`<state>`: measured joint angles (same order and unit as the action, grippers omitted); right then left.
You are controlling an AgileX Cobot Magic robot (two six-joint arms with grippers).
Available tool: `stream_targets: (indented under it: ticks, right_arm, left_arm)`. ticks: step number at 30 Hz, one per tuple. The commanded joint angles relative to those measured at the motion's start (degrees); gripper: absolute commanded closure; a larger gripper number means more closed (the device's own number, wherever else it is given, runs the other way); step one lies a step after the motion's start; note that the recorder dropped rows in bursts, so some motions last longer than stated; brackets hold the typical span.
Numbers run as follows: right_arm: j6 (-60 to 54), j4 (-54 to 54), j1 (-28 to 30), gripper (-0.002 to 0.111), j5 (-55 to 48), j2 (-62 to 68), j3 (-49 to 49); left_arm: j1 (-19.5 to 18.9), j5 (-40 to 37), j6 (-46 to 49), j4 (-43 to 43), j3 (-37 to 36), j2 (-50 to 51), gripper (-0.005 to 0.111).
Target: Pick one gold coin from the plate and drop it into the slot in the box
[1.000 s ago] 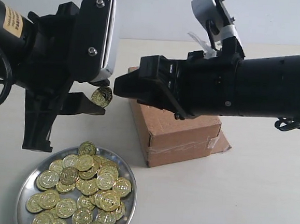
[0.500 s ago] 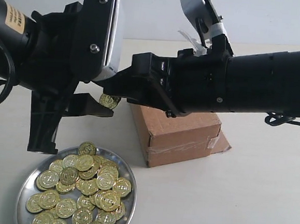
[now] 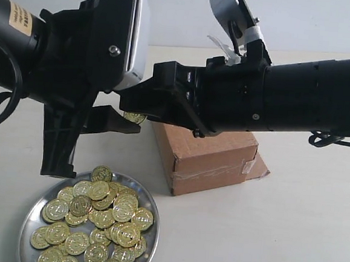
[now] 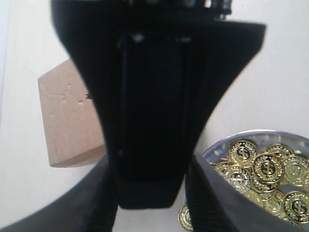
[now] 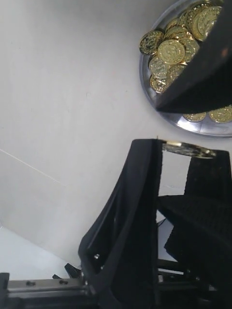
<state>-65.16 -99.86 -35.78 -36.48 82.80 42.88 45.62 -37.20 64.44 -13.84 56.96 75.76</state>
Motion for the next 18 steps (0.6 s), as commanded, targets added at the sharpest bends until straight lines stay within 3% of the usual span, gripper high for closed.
stream_targets:
  ticks: [1,4,5,10,14,18]
  right_arm:
    - [0.00,-0.08,-0.18,0.075,-0.78,0.26,0.44]
    - [0.43,-0.08,-0.18,0.105,-0.78,0.26,0.44]
    - [0.43,-0.08,-0.18,0.108,-0.78,0.26,0.44]
    - [0.43,-0.08,-0.18,0.108,-1.00,0.26,0.44]
    - [0.43,-0.08,-0.18,0.108,-0.29,0.26,0.44]
    - [0.43,-0.08,-0.18,0.108,5.34,0.26,0.75]
  left_arm:
    - [0.40,0.96,0.02,-0.26,-0.07,-0.67,0.069]
    - [0.40,0.96,0.02,-0.26,-0.07,-0.67,0.069]
    - [0.40,0.96,0.02,-0.14,-0.07,-0.67,0.069]
    - [0.40,1.08,0.02,-0.06,-0.07,-0.67,0.067]
    - [0.40,1.40,-0.53,1.62,-0.07,-0.67,0.036]
    - [0.17,0.59,-9.54,11.39,-0.07,-1.30,0.032]
